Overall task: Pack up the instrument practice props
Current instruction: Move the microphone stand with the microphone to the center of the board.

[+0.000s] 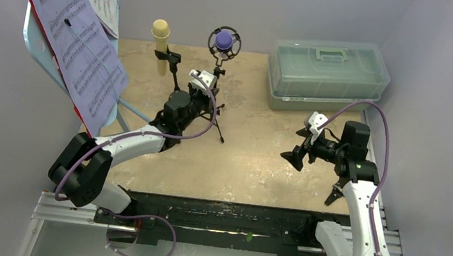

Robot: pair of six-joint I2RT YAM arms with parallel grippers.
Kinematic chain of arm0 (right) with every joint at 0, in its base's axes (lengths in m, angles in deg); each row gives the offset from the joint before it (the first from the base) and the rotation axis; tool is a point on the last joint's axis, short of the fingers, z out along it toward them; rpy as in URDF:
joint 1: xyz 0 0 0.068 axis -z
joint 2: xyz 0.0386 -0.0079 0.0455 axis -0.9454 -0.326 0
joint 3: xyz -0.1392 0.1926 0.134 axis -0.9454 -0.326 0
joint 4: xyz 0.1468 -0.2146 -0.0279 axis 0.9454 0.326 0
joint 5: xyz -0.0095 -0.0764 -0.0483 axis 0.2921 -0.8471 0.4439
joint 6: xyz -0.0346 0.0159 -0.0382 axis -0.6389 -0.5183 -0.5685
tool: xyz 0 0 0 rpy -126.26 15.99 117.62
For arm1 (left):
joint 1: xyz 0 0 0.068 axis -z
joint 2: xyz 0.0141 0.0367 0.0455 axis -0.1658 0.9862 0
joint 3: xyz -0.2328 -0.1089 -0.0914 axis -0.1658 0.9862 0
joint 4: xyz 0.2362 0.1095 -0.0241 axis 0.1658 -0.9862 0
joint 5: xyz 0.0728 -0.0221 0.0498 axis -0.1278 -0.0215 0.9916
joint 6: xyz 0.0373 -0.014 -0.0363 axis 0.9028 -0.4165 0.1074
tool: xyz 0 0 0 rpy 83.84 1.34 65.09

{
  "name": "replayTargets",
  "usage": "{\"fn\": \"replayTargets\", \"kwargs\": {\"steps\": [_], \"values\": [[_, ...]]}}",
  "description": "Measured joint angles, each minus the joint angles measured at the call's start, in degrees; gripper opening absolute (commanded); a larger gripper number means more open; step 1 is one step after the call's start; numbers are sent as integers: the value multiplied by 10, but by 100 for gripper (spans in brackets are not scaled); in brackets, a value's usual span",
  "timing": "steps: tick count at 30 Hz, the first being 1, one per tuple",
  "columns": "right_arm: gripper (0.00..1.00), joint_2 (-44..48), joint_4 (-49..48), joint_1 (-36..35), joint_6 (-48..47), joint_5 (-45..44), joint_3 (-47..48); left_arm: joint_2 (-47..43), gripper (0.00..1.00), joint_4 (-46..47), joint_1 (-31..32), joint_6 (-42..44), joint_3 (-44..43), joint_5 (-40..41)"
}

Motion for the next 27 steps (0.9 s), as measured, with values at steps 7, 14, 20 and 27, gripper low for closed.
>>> {"fn": "replayTargets", "kwargs": {"steps": [7, 14, 20, 27], "values": [[99, 5, 1, 5, -5, 0, 0, -4, 0, 1, 10, -30, 5, -119], [99, 8, 9, 13, -15, 10, 0, -10, 0, 7, 111, -54, 8, -148], [99, 22, 28, 25, -31, 28, 0, 18, 0, 57, 200, -72, 8, -115], [99, 26, 39, 39, -46, 44, 0, 58, 0, 105, 248, -46, 0, -19]]}}
